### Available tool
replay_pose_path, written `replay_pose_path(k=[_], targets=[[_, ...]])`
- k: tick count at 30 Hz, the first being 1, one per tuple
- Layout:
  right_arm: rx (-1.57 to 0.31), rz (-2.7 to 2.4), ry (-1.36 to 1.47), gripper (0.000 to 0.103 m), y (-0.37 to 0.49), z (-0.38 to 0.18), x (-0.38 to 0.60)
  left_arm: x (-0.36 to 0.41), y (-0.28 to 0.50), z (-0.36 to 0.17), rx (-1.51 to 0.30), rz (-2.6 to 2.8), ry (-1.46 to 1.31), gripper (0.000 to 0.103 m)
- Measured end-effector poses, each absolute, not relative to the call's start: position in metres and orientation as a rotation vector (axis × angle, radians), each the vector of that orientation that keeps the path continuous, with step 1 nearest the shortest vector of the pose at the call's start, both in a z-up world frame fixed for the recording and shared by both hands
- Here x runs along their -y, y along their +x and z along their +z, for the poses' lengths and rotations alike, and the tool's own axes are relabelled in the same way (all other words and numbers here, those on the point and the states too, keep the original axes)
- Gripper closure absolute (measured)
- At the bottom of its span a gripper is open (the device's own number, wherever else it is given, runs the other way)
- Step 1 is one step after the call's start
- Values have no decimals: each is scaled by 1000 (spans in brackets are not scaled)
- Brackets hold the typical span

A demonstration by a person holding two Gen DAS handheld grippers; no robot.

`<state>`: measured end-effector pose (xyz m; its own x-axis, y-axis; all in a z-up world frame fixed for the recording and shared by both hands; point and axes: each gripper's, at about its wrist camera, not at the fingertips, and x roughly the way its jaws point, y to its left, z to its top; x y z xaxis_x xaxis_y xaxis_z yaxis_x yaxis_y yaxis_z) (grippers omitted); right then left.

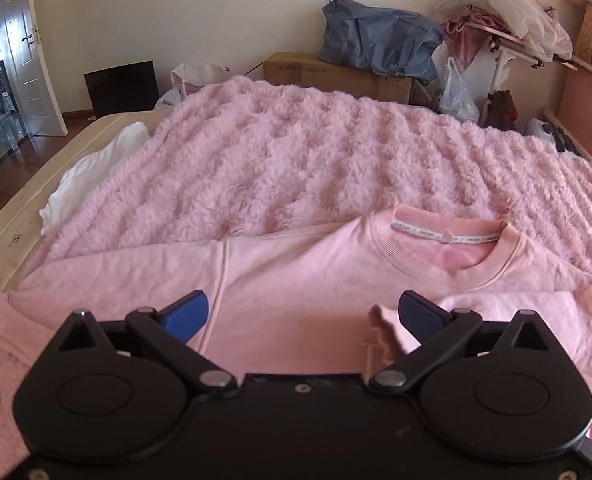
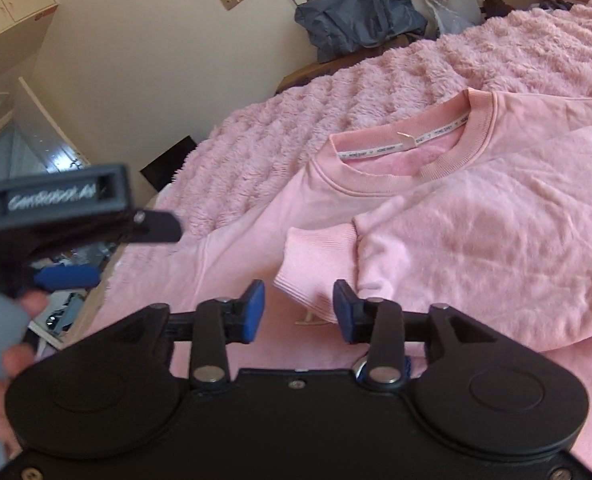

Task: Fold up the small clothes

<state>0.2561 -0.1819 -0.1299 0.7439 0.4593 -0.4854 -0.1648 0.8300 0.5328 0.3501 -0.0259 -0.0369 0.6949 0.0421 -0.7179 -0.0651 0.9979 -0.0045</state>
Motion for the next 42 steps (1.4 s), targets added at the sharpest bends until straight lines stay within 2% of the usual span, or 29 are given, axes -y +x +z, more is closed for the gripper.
replay_pose_path(k=[7,11,20,27,30,37,42], targets=[[-463,-82,234,63,233,-106,266,85,370,-81,-888,-108,-68,0],[-502,-162,190,66,235,-123,306,105,366,-116,-951,-107,-35,0],[-602,-186,147,68,226,-167,328,82,371,-173,-1017,-61,-64,0],[-629,-198,155,69,224,-180,333,87,369,-175,-1005,-61,-28,0],[-612,-197,171,67,224,-169,330,90,371,-163,-1007,-51,-23,0],[-523,-157,209,67,243,-128,323,99,379,-119,-879,-43,15,0],[-556,-167,255,67,279,-130,332,104,397,-129,-907,-21,31,0]])
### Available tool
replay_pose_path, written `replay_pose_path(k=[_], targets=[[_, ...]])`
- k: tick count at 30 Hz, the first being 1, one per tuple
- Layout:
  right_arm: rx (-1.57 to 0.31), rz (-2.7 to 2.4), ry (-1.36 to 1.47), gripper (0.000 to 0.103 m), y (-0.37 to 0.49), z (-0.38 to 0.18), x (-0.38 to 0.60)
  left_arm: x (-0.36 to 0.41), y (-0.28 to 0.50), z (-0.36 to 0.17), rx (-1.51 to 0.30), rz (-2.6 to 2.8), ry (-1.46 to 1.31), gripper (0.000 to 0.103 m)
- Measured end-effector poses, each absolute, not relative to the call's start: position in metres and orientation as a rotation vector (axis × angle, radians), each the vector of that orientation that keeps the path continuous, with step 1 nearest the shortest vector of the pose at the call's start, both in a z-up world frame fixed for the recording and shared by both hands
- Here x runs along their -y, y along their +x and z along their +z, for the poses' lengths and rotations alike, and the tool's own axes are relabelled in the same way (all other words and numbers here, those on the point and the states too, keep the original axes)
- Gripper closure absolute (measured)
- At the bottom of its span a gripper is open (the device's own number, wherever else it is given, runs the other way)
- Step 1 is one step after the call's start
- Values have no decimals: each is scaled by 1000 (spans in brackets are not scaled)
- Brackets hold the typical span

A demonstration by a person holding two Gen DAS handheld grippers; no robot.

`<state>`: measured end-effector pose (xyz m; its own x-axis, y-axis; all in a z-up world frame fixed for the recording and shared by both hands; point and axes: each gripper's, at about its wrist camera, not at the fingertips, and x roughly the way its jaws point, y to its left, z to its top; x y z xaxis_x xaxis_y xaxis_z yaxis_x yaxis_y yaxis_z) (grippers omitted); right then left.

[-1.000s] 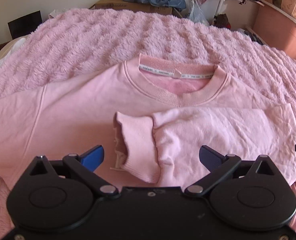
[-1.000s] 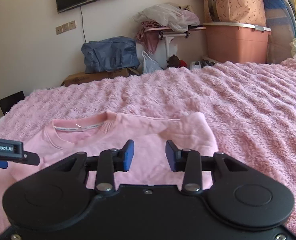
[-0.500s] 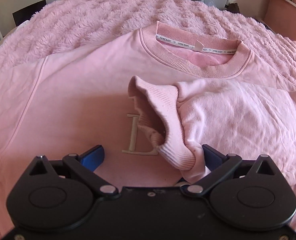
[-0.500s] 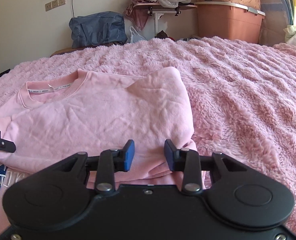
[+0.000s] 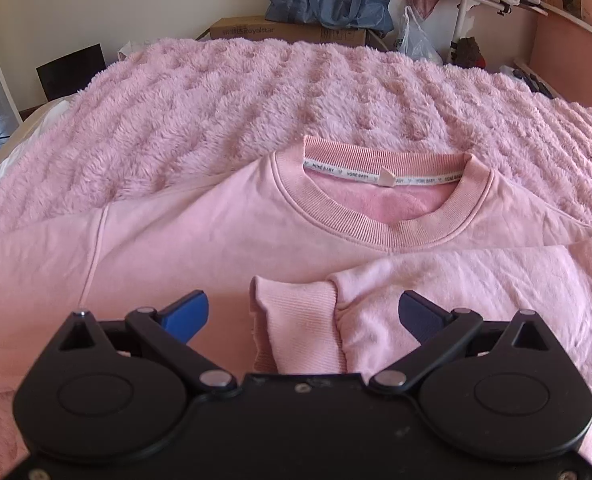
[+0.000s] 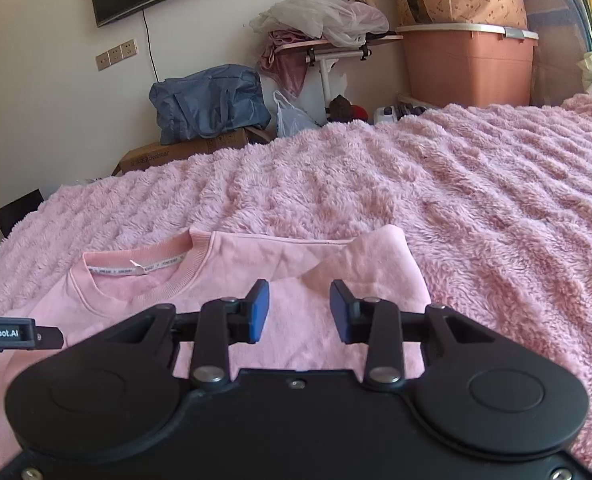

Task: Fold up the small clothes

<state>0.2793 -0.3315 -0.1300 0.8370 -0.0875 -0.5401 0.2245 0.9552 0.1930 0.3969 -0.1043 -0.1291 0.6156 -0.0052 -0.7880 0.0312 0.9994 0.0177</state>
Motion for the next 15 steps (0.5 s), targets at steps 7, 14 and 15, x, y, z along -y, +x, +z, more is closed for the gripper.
replay_pose_path(k=[7,14,15], targets=[[-626,-198,227,67,292,-156,332,104,402,-165,-975,0,52,0],[-679,-213,207,68,293,-176,334,102,401,-186,-968,-7,35,0],[-681,-213,198,68,294,-176,333,102,400,-186,-964,-8,39,0]])
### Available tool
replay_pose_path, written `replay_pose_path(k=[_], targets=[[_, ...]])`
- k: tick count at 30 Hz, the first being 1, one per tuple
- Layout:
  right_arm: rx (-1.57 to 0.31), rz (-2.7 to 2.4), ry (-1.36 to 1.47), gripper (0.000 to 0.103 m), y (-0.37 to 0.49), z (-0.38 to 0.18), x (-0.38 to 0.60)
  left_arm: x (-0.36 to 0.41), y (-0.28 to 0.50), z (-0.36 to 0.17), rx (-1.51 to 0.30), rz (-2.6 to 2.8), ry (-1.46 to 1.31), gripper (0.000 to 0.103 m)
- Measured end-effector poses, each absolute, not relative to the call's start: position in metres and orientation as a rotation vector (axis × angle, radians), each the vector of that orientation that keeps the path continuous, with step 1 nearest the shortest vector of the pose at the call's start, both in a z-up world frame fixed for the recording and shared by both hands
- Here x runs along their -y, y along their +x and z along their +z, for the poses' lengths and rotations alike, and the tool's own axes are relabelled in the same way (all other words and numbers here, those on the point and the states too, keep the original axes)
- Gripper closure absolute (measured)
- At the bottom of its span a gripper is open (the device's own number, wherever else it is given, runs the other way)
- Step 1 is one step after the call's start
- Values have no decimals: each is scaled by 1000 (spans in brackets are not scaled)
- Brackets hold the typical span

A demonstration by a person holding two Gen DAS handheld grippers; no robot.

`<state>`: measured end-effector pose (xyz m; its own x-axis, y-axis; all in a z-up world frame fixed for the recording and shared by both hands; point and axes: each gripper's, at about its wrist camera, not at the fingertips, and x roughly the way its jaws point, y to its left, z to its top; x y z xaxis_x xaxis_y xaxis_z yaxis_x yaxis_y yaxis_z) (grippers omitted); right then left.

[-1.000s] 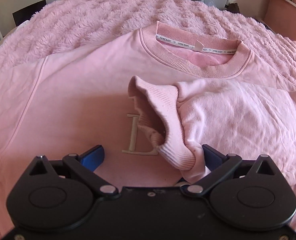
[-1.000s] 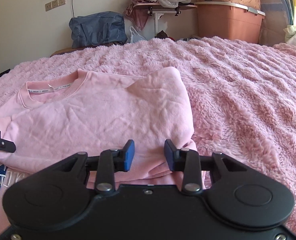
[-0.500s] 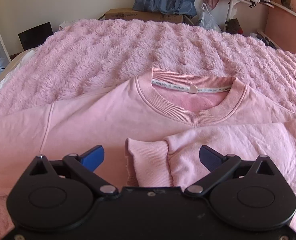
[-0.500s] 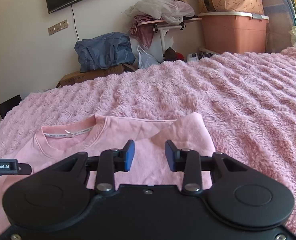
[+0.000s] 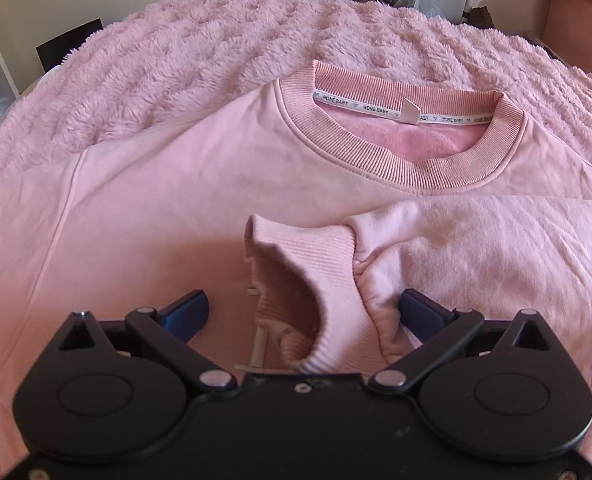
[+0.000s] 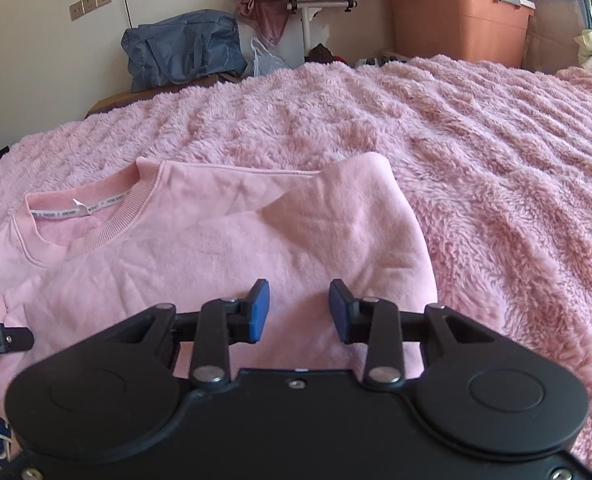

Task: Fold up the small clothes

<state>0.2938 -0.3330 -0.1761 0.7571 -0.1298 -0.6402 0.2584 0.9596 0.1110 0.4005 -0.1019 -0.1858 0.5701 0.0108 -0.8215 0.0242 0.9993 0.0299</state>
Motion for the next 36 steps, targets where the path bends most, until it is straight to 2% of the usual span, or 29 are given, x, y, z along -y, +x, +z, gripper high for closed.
replay_pose_path(k=[5,9,15,21,29,36], targets=[[-642,-202,233,68,284,-157,327,89,391,-162,-940,-16,24,0],[-594,-126,238,67,269,-133,297,48,368,-134,-890,2,11,0],[-553,63,201,67,261,-113,206,-64,329,-96,-834,140,5,0],[-611,116,174,67,277,-134,125,-199,282,-70,-795,344,-97,0],[-657,46,83,66,281,-169,90,-351,243,-78,-761,562,-282,0],[-588,103,125,65,263,-134,62,-416,241,-99,-754,541,-465,0]])
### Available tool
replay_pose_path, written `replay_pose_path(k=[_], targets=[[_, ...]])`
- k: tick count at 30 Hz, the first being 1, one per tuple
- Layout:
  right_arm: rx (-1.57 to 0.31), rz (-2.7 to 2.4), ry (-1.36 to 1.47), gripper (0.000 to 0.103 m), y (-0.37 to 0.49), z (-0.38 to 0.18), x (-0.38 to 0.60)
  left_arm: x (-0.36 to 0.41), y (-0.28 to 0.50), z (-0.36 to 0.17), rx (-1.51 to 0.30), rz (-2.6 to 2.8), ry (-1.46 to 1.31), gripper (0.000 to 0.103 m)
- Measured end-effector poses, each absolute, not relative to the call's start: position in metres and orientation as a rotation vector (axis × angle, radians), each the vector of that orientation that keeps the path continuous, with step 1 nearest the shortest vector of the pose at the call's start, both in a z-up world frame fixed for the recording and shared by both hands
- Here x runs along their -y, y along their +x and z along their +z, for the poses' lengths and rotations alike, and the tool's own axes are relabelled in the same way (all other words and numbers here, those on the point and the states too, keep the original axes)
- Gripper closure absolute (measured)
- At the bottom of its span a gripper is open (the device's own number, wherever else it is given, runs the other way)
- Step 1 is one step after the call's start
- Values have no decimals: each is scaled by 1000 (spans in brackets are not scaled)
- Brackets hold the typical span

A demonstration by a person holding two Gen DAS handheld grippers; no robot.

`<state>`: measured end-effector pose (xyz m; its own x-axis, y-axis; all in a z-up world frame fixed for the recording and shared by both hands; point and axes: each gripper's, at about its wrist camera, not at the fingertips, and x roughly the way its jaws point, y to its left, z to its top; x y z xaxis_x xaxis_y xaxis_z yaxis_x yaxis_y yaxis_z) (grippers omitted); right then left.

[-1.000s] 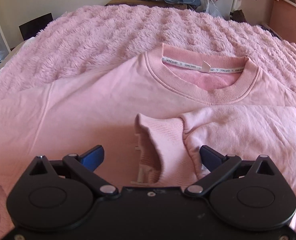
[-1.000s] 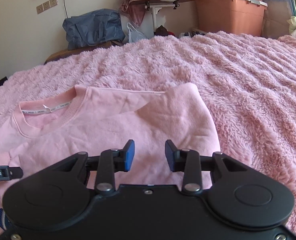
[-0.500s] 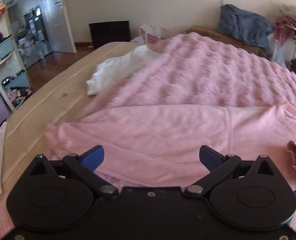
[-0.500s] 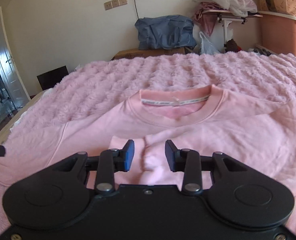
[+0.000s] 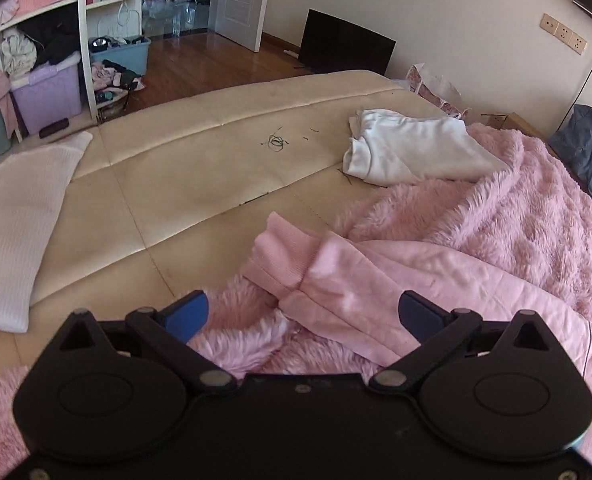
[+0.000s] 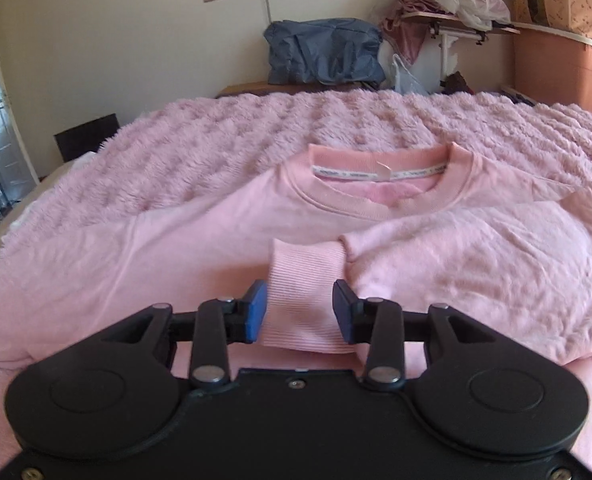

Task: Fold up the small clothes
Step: 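Close the left gripper on the cuff of the other sleeve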

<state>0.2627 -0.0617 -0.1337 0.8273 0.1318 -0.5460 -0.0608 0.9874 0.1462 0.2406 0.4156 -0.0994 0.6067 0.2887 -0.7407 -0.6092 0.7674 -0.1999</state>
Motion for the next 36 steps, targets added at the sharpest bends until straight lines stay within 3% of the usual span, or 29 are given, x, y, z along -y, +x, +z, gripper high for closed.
replay_pose_path(k=[6,12,23,36], targets=[[-572,322,107,65,249,-113,-21,-440,255,-112,-717,512,-539,0],[-638,361,77,65,259,-139,-81,-469,271,-141,-742,507,-685,0],[-712,355,39,64,260,-171,-94,-492,286,-183,-722,412,-863,0],[-714,362,34,63,262,-175,-97,-486,280,-180,-648,395,-849,5]])
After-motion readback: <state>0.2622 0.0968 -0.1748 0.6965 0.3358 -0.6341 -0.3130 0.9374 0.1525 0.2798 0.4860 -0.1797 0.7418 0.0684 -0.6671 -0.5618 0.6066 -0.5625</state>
